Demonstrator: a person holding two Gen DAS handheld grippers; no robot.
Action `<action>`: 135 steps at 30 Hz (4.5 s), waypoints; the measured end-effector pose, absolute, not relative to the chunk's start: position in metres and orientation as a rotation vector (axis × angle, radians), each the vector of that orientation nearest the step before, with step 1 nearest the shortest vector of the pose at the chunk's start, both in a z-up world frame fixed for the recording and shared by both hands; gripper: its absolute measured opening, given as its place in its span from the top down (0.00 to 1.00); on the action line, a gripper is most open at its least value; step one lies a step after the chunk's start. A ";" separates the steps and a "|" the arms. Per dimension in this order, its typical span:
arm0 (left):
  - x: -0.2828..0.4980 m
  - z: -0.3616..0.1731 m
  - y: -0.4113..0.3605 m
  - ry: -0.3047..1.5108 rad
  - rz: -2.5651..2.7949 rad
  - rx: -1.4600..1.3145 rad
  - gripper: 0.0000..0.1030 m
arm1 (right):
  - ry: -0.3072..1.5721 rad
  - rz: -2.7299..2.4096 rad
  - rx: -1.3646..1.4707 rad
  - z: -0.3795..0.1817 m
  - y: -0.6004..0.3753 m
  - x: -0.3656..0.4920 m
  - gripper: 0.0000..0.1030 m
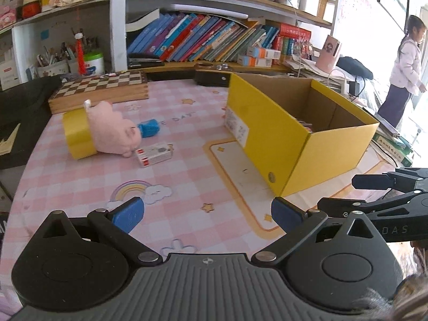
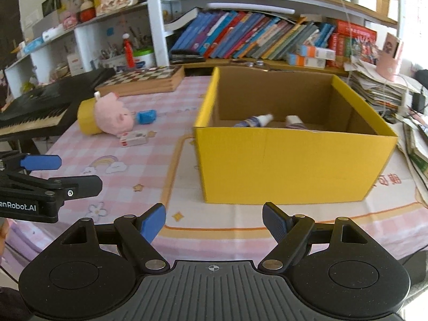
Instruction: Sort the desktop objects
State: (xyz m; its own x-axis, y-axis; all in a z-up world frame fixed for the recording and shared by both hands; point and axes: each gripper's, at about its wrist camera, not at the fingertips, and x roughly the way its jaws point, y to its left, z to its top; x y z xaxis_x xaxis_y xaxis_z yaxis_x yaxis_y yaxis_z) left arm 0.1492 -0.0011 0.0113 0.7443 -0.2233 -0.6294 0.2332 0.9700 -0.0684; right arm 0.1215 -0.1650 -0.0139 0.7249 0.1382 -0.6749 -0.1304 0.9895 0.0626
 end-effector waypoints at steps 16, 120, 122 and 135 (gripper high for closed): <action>0.151 0.008 0.067 0.708 -0.182 0.038 0.01 | 0.762 0.235 0.026 -0.024 -0.097 0.139 0.21; 0.252 0.027 0.149 0.643 -0.013 -0.143 0.63 | 0.686 0.336 -0.088 -0.030 -0.020 0.253 0.48; 0.245 0.030 0.147 0.647 -0.028 -0.149 0.63 | 0.689 0.335 -0.079 -0.025 -0.026 0.246 0.48; 0.197 0.046 0.123 0.659 -0.176 -0.160 0.63 | 0.716 0.328 -0.071 -0.007 -0.054 0.185 0.48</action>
